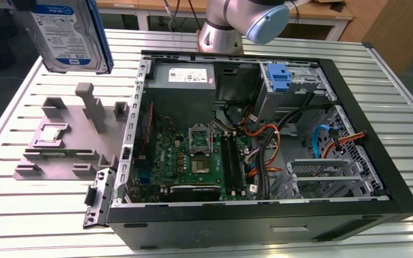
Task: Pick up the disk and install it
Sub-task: 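Pick up the disk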
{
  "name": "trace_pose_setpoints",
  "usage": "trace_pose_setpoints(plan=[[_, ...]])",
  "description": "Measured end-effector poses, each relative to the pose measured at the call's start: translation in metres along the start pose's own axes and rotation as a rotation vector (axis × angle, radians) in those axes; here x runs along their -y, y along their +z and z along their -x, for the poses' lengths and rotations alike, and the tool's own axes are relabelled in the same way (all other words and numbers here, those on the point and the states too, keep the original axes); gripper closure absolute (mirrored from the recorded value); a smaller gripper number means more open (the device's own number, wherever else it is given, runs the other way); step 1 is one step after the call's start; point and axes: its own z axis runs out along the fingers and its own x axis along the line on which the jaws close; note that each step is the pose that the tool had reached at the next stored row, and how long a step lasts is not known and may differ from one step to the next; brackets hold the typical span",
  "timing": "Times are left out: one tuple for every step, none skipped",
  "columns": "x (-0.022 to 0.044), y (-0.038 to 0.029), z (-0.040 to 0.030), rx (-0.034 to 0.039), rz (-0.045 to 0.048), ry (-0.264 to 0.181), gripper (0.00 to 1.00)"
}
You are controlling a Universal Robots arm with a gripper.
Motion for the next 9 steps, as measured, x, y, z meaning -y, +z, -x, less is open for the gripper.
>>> trace_pose_setpoints(plan=[[-0.0019, 0.0001, 0.0001, 0.0000, 0.0000, 0.000, 0.63], [-0.0038, 0.0003, 0.0001, 0.0000, 0.0001, 0.000, 0.63], [-0.0057, 0.0004, 0.0002, -0.0001, 0.0001, 0.000, 0.63], [-0.0075, 0.0005, 0.0002, 0.0000, 0.0001, 0.000, 0.63], [-0.0095, 0.0006, 0.0002, -0.0001, 0.0001, 0.000, 0.63], [-0.0116, 0.0007, 0.0002, -0.0001, 0.0001, 0.000, 0.63], [-0.0138, 0.0008, 0.0001, 0.0000, 0.0000, 0.000, 0.63], [-0.0159, 0.0009, 0.0001, 0.0000, 0.0000, 0.000, 0.63], [-0.0181, 0.0010, 0.0001, 0.0000, 0.0000, 0.000, 0.63]])
